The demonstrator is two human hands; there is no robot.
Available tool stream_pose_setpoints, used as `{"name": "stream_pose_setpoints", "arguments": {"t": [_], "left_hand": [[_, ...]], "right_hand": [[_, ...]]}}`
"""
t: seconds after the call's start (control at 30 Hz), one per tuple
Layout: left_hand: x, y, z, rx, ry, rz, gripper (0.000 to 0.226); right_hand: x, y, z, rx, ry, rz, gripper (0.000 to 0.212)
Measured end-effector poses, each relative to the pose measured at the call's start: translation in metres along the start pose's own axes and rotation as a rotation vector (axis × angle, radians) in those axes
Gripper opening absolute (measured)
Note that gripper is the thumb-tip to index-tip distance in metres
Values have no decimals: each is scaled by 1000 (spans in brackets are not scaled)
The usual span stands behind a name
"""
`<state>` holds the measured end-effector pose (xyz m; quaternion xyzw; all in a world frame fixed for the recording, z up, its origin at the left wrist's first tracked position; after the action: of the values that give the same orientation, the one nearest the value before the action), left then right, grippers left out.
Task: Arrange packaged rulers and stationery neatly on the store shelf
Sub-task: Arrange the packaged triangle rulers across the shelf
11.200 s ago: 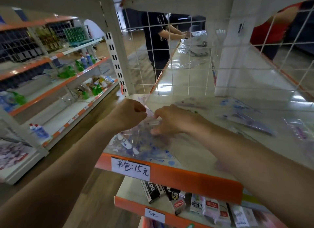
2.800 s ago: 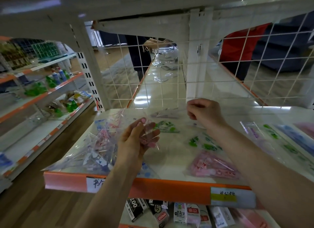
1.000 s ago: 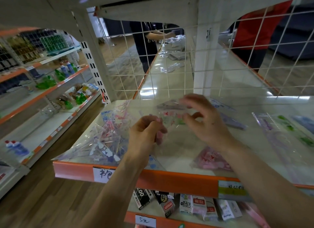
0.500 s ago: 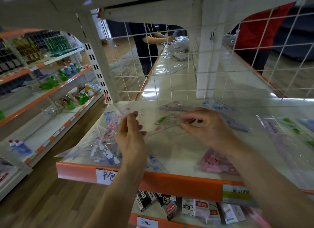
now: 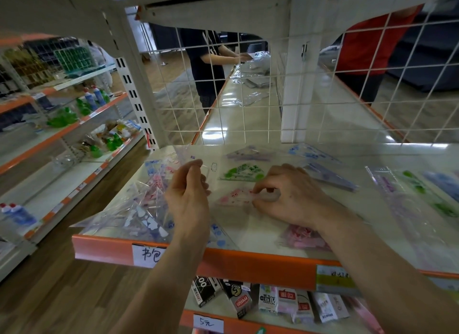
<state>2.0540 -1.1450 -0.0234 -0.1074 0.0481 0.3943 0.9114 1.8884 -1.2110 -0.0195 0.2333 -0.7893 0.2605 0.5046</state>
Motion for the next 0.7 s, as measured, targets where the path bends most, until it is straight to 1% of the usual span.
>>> {"name": "stream_pose_setpoints", "arguments": {"t": [0.17,0.23,0.27,0.33,0.4,0.47,0.53,0.6,0.7], "left_hand": [[0,2,2,9,9,-64,13],[-2,3,3,32,20,-133,7],[-4,3,3,58,53,-182,4],[-8,4,4,113,135,-272,7],[-12,5,4,159,196,-329,9],[-14,6,3,177,219,-367,7],[-14,6,2,192,222,-373,7],[-12,5,0,205,219,-330,7],[-8,3,-1,188,163,-274,4]], "right_hand": [[-4,-2,3,4,5,-23,25],[-2,-3,1,30,-25,37,24],[1,-2,0,45,-79,95,23],[7,0,-4,52,-245,184,23],[9,2,-7,37,-363,193,25],[7,2,-6,19,-432,207,24],[5,1,-4,-2,-494,239,21],[5,-1,-2,-18,-518,270,21],[5,-1,0,0,-520,298,26]]}}
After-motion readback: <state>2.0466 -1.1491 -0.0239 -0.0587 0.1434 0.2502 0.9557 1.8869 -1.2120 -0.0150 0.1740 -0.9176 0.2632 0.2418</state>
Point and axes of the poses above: each hand's wrist, its own y-axis away from the middle knuckle, its own x-axis out of the back of the hand, z = x × y, the point moved 3 cm from there along -y, towards the middle knuckle, and after that the axes turned 3 degrees about -z, right-handed, at the moved point
